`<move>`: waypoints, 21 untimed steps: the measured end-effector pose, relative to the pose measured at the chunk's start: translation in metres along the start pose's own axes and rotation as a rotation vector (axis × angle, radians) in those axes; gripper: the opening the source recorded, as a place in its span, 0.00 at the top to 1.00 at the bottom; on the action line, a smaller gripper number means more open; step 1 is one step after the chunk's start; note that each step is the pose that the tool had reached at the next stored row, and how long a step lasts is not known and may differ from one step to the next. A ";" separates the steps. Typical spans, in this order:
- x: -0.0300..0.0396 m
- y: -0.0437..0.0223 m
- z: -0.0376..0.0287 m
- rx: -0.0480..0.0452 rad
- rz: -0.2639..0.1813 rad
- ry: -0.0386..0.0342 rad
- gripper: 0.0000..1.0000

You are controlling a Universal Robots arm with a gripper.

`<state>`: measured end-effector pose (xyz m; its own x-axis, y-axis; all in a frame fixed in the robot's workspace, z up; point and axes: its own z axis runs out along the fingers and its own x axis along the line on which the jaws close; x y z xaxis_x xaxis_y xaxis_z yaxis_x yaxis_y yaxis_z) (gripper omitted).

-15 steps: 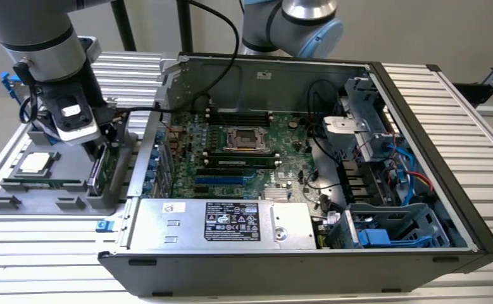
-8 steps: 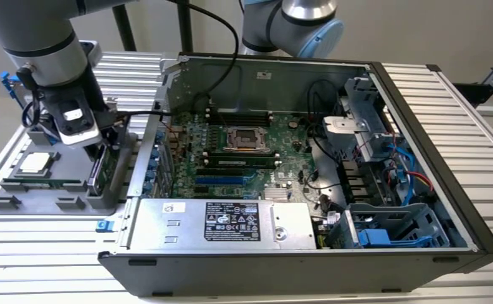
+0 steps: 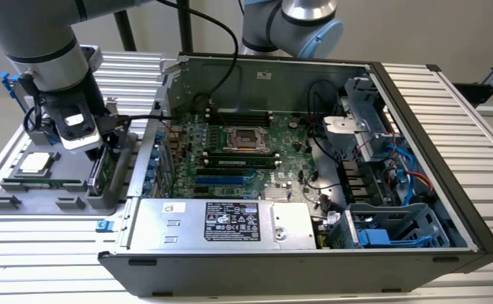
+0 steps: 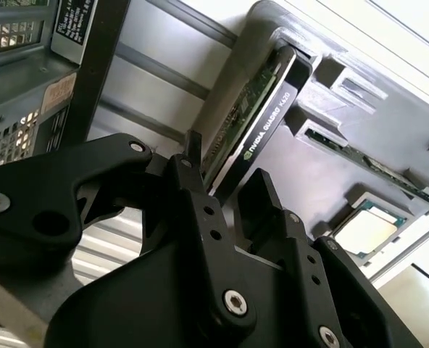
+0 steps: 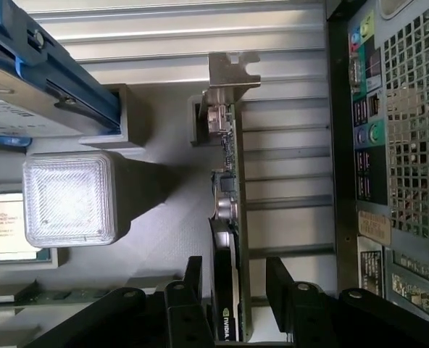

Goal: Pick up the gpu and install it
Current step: 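Pick up the gpu and move the gpu toward the slot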

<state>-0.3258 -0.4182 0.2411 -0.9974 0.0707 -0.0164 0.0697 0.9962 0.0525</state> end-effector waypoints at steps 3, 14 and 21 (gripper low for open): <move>0.0000 -0.0013 0.0012 0.0000 0.000 0.0001 0.00; -0.0002 -0.0058 0.0049 0.0000 0.000 0.0000 0.00; -0.0001 -0.0059 0.0052 0.0000 0.000 0.0000 0.00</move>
<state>-0.3260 -0.4238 0.2356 -0.9974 0.0707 -0.0164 0.0698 0.9962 0.0525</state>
